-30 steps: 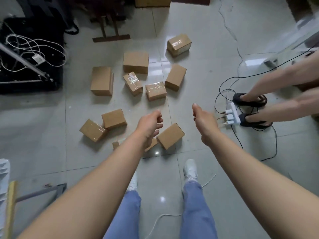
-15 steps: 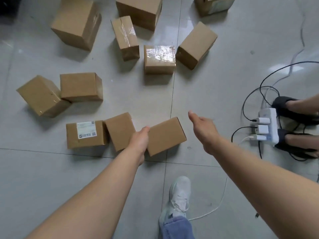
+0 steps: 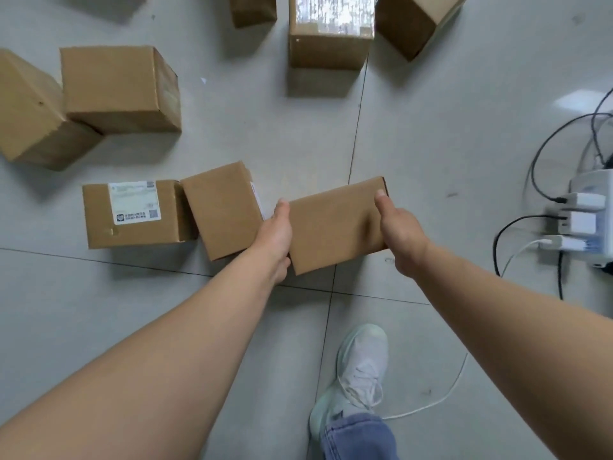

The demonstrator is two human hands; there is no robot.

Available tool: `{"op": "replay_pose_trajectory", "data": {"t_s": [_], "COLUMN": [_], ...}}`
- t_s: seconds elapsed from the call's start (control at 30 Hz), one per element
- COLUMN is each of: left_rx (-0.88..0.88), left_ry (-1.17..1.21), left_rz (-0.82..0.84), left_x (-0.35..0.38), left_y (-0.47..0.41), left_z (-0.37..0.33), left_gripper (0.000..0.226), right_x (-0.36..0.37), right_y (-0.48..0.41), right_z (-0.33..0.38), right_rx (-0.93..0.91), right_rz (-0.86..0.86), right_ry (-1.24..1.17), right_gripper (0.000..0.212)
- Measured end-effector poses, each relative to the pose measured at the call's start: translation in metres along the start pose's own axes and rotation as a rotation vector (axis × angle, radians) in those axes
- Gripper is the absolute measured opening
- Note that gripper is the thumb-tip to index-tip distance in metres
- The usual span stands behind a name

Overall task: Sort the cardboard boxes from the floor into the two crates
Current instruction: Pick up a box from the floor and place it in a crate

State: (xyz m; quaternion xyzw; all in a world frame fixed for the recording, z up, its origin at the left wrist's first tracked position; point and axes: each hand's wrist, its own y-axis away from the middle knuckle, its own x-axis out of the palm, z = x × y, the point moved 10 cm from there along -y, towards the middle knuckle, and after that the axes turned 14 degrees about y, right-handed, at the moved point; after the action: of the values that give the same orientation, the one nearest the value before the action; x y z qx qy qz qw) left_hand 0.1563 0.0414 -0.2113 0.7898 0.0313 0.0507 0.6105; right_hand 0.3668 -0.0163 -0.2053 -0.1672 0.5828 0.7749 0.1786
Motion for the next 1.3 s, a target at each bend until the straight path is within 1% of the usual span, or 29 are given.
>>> {"op": "replay_pose_trajectory", "data": {"t_s": [0.13,0.2,0.27,0.33,0.4,0.53,0.6,0.67,0.77,0.8,0.83,0.93,1.03,1.07,1.13,1.2,1.3], "left_rx": [0.084,0.136,0.199,0.291,0.374,0.525,0.590,0.638,0.710,0.730,0.752,0.819,0.898,0.934,0.976,0.987,0.937], "left_ry": [0.015,0.040,0.050,0.053,0.058,0.152,0.178,0.197,0.175,0.168,0.169,0.162,0.107,0.099,0.100,0.153,0.338], "left_rz": [0.049,0.055,0.045,0.041,0.074,0.105,0.101,0.099,0.126,0.143,0.161,0.227,0.318,0.329,0.303,0.248,0.204], "left_x": [0.015,0.020,0.022,0.019,0.018,0.001,-0.013,-0.032,-0.059,-0.066,-0.074,-0.100,-0.127,-0.139,-0.168,-0.202,-0.249], "left_y": [0.070,0.114,0.162,0.216,0.275,0.394,0.449,0.498,0.568,0.591,0.615,0.674,0.721,0.732,0.744,0.748,0.746], "left_z": [-0.043,-0.074,-0.111,-0.154,-0.196,-0.272,-0.302,-0.328,-0.362,-0.372,-0.381,-0.411,-0.433,-0.439,-0.446,-0.450,-0.449], "left_gripper": [0.037,0.039,0.046,0.043,0.039,0.037,0.039,0.034,0.014,0.010,0.010,0.019,0.045,0.051,0.056,0.053,0.030], "right_x": [-0.048,-0.074,-0.099,-0.125,-0.152,-0.194,-0.209,-0.219,-0.224,-0.224,-0.224,-0.220,-0.207,-0.199,-0.183,-0.161,-0.121], "right_y": [0.059,0.099,0.142,0.190,0.242,0.352,0.404,0.452,0.517,0.538,0.560,0.627,0.681,0.695,0.716,0.731,0.747], "right_z": [0.033,0.062,0.098,0.139,0.179,0.256,0.285,0.306,0.335,0.345,0.355,0.385,0.407,0.413,0.419,0.425,0.437], "right_rx": [-0.032,-0.072,-0.132,-0.198,-0.247,-0.386,-0.455,-0.501,-0.530,-0.535,-0.543,-0.598,-0.648,-0.656,-0.665,-0.681,-0.703], "right_rz": [-0.105,-0.126,-0.136,-0.157,-0.180,-0.183,-0.186,-0.187,-0.137,-0.114,-0.092,-0.070,-0.043,-0.020,0.016,0.053,0.160], "right_ry": [-0.058,-0.103,-0.144,-0.188,-0.244,-0.333,-0.359,-0.373,-0.419,-0.441,-0.455,-0.488,-0.510,-0.520,-0.548,-0.538,-0.524], "right_gripper": [0.064,0.063,0.063,0.061,0.060,0.058,0.059,0.061,0.055,0.051,0.048,0.046,0.050,0.052,0.053,0.056,0.059]}}
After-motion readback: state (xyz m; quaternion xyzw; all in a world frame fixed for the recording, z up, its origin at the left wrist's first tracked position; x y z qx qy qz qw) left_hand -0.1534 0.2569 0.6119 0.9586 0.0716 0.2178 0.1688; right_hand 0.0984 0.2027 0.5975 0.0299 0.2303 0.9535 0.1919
